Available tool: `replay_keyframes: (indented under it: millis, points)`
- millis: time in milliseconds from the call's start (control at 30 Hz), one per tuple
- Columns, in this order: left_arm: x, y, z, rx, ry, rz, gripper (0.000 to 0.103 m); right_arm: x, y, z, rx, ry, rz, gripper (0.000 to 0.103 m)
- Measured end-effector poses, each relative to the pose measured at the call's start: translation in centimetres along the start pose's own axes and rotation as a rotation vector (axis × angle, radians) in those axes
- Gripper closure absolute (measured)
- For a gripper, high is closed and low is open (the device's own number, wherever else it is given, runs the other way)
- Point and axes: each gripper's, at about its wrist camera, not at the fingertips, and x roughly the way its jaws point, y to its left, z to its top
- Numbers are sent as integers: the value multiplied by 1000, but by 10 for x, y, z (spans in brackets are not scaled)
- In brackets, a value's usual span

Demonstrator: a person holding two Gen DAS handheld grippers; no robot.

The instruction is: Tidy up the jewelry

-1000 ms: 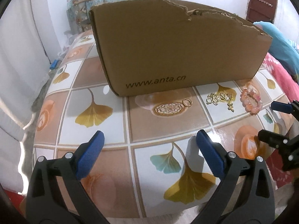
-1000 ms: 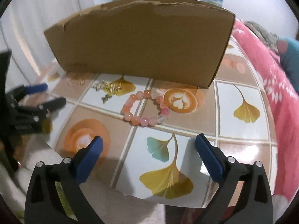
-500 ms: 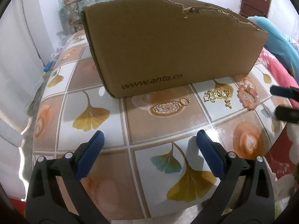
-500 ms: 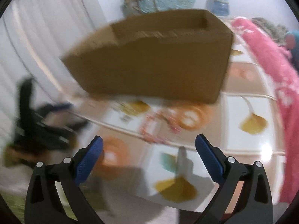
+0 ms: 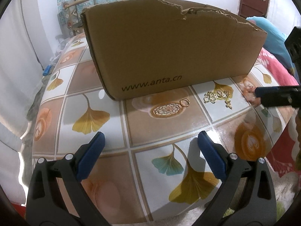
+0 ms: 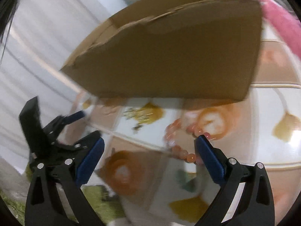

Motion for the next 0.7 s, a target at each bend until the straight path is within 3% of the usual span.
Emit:
replay_keyframes:
  millis: [200, 333, 533, 700]
  points:
    - [0, -1, 0, 2, -6, -1, 7, -19, -5, 1, -18, -71, -49, 10]
    - [-1, -2, -2, 1, -9, 0, 7, -26, 6, -2, -52, -107, -53, 17]
    - [-3, -4, 1, 0, -8, 14, 7, -5, 28, -9, -82, -99, -15, 35]
    - [-17, -11, 6, 38, -75, 1, 8, 6, 33, -14, -98, -69, -34, 53]
